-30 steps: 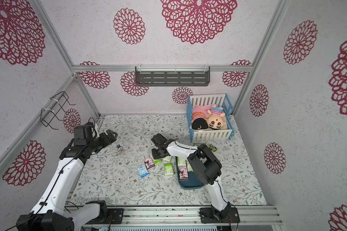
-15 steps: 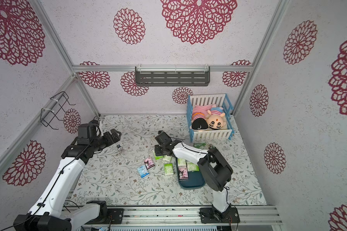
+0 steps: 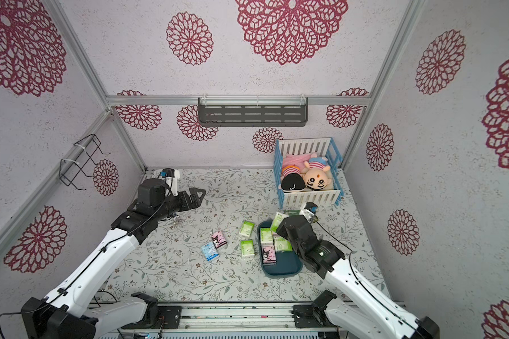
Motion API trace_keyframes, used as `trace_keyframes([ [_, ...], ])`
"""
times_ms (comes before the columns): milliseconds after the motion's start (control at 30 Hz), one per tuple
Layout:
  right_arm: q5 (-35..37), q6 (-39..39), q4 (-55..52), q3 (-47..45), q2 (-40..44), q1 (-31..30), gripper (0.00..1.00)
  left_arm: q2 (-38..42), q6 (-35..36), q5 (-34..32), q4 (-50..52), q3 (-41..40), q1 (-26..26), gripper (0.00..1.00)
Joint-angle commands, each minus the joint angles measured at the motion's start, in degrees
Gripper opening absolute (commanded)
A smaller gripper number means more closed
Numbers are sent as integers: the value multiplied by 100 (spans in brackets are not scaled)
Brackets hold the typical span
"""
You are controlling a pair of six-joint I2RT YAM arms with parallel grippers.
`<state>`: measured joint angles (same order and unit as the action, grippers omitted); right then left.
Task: Put the pocket tissues into the storage box
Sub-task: Place the pocket tissues in the storage box.
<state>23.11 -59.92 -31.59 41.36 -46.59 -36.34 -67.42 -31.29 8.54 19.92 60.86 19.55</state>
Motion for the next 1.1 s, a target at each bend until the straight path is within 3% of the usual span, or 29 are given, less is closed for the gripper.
trace_keyframes([
  [0, 398, -1372, -348, -540, 490, -14, 0, -12, 123, -38, -623, -156, 166, 97],
  [233, 88, -2556, 769, -1228, 208, -151, 0, -161, 359, -123, -350, 6, 231, 97],
  [467, 310, -3383, 1147, -1498, 23, -251, 0, 101, 402, -458, -263, -177, 233, 97],
  [1067, 363, -4419, 1346, -1877, -178, -329, 0, 118, 668, -616, -47, -39, 229, 97],
])
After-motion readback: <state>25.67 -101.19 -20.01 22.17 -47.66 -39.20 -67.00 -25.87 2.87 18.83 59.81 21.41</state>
